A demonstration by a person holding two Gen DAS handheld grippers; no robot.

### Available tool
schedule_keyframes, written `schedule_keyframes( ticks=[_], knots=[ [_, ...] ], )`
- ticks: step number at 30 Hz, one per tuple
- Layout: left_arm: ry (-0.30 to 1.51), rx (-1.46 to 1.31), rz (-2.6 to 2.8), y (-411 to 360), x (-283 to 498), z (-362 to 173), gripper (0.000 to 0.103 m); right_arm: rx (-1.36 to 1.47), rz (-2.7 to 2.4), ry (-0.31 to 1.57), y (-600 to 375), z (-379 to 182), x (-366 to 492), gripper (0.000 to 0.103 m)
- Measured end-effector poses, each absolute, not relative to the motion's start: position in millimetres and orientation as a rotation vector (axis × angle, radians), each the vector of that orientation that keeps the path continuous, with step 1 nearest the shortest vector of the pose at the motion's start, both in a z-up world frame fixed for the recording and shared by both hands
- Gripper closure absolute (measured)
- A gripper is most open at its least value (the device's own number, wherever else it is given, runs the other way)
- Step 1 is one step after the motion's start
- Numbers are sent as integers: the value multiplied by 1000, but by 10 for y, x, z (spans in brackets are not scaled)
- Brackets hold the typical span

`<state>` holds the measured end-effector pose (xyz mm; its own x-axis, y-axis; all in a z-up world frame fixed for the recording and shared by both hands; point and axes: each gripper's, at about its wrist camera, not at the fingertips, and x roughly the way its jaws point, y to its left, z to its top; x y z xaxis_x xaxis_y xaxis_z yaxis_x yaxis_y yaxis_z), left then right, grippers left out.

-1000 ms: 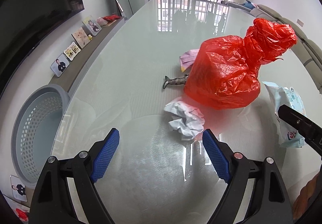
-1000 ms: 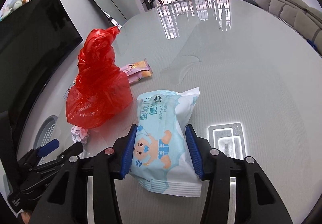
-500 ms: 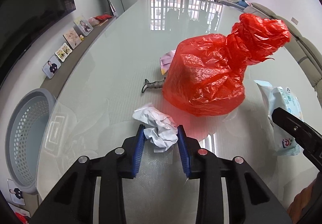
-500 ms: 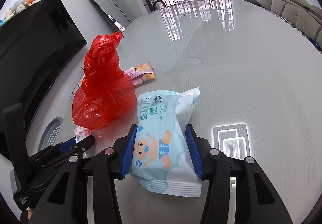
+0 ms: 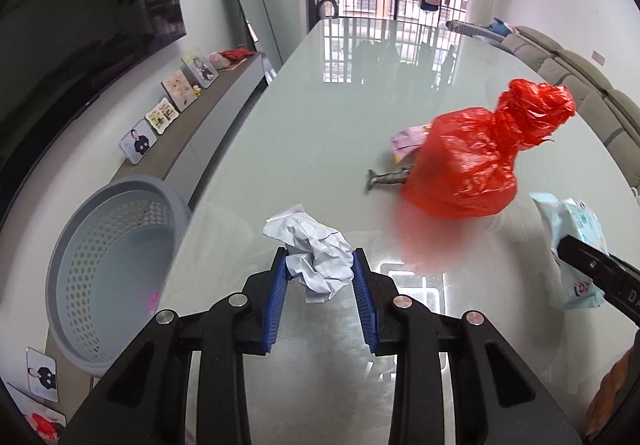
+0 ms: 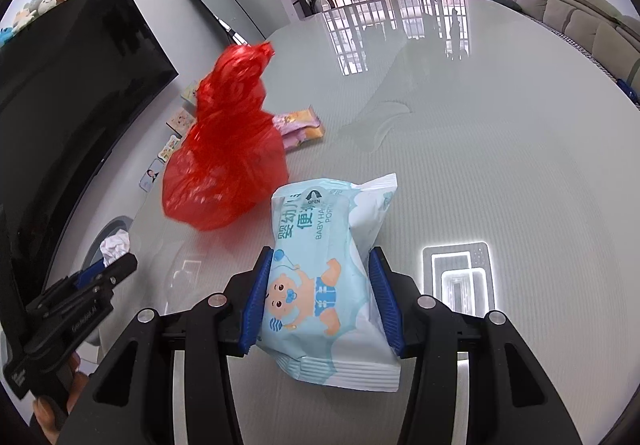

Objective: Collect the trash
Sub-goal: 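Carry the wipes pack and paper over the grey basket and open both tools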

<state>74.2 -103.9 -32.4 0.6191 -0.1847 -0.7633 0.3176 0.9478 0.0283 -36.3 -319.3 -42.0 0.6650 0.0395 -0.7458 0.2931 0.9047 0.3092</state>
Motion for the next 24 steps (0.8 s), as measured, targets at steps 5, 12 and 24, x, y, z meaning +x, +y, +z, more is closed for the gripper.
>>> schedule_keyframes(
  ticks=[5, 12, 24],
  knots=[
    [865, 138, -256, -717, 767, -388, 71, 389, -89, 892, -2783, -443, -405, 56],
    [867, 95, -174, -102, 906, -441, 71, 304, 58, 911, -1971, -355, -98, 56],
    [887, 19, -3, 1091, 1260, -627, 71, 141, 266, 933, -590, -311, 886, 56]
  ],
)
